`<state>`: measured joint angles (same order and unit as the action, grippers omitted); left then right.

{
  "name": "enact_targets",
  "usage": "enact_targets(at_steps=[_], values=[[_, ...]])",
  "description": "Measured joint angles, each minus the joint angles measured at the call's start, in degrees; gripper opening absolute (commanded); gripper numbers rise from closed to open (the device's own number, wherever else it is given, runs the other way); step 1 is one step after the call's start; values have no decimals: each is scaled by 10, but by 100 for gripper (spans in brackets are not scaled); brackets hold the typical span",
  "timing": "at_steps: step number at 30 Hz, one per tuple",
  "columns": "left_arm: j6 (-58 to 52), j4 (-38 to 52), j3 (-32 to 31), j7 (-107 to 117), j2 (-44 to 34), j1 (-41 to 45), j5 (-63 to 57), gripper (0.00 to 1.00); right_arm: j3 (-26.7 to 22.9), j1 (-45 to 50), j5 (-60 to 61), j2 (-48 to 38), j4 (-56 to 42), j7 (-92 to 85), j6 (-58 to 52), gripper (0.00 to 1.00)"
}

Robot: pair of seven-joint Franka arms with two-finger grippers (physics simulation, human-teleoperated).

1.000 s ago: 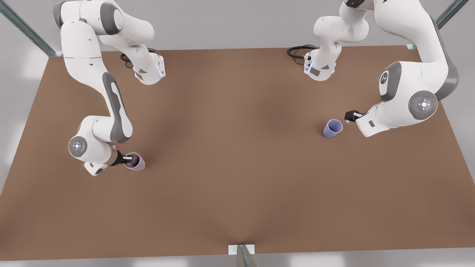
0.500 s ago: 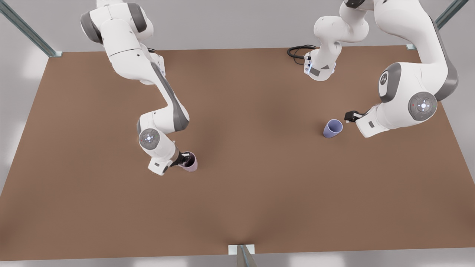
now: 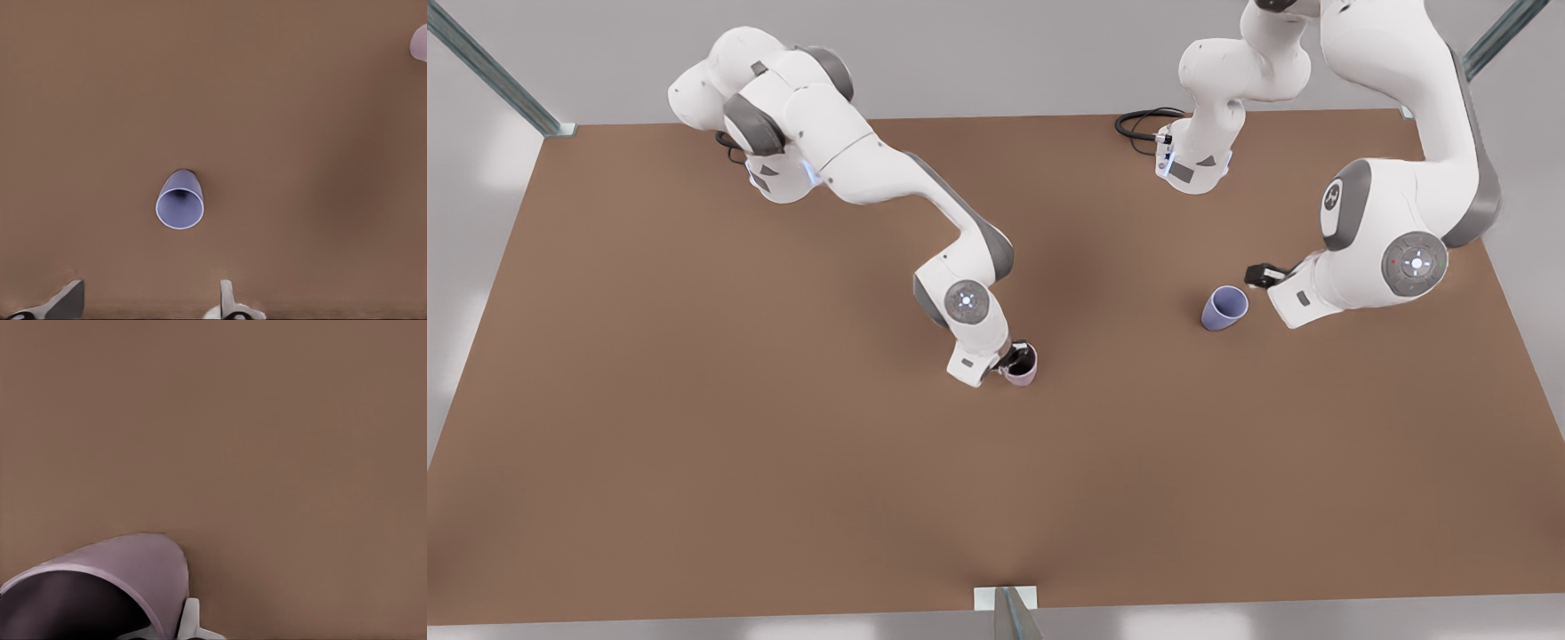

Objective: Stack the cups, with the pink cup at the bottom and the purple cup at the top

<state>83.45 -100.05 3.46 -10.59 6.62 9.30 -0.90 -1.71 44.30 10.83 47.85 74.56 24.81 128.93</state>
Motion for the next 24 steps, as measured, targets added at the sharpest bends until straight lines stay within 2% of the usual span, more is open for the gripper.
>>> enact_targets(at_steps=[3, 7, 8, 9, 16, 24], values=[[74, -122, 0, 14, -18, -9, 0, 100, 0, 14, 0, 19, -11, 38, 6, 21], [186, -214, 0, 36, -16, -22, 1, 100, 0, 19, -2, 31, -10, 80, 10, 21], [212, -235, 0, 41, -16, -28, 1, 100, 0, 19, -2, 32, -10, 89, 11, 36], [236, -253, 1, 46, -15, -33, 1, 100, 0, 19, -4, 32, -10, 99, 11, 100], [342, -298, 9, 76, -7, -46, 1, 100, -3, 27, -18, 22, -8, 163, 6, 100], [384, -333, 21, 96, -6, -46, -1, 100, -5, 19, -6, -45, 1, 200, -10, 100]])
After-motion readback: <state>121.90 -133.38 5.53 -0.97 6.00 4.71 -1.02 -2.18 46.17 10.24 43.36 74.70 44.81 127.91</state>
